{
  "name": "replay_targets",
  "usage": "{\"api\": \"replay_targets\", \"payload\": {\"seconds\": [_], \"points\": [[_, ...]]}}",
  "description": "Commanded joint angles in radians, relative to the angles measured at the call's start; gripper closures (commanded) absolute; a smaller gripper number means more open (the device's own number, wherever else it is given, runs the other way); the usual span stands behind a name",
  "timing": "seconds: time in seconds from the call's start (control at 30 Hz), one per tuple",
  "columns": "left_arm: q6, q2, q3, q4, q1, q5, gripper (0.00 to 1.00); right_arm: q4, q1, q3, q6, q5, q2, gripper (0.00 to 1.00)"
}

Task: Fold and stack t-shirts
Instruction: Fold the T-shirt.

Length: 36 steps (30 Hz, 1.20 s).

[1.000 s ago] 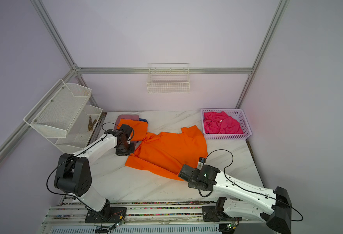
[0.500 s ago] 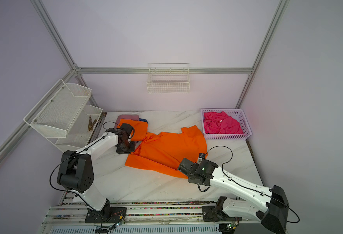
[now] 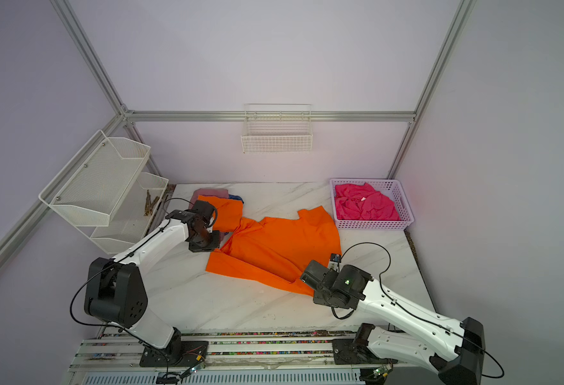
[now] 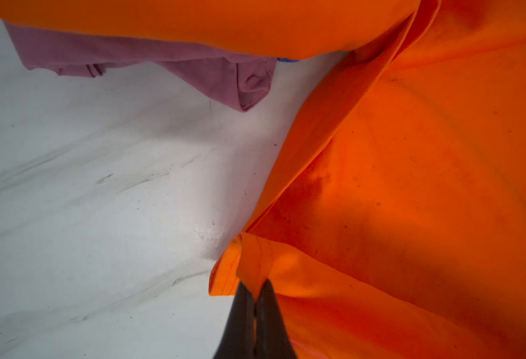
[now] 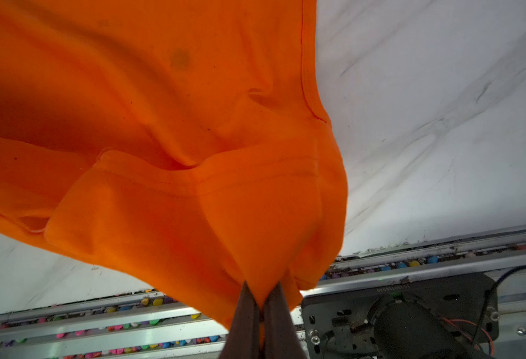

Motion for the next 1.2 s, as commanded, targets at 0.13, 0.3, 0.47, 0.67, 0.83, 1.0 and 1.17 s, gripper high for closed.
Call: {"api": "replay_targets", "payload": {"seconds": [0.13, 0.3, 0.47, 0.67, 0.83, 1.0, 1.17], "points": [[0.017, -0.024, -0.001, -0.012, 0.007, 0.049, 1.0, -0.016, -0.004, -0.02, -0.045, -0.15, -0.038, 1.0], [0.023, -0.015, 0.0, -0.012, 0.005, 0.061, 1.0, 0.001, -0.002, -0.04, -0.056, -0.16, -0.022, 1.0], [0.027, -0.026, -0.018, -0.014, 0.005, 0.069, 1.0, -0.001, -0.004, -0.07, -0.078, -0.189, 0.025, 1.0], [0.03, -0.038, -0.027, -0.023, 0.005, 0.081, 1.0, 0.027, -0.004, -0.08, -0.124, -0.222, 0.066, 0.91], [0.033, -0.037, -0.025, -0.029, 0.006, 0.088, 1.0, 0.035, -0.004, -0.09, -0.128, -0.23, 0.074, 0.92], [0.037, -0.03, -0.021, -0.031, 0.005, 0.098, 1.0, 0.051, -0.005, -0.118, -0.146, -0.284, 0.088, 0.86], [0.038, -0.034, -0.024, -0.031, 0.006, 0.099, 1.0, 0.044, -0.002, -0.099, -0.131, -0.242, 0.088, 0.61]]}}
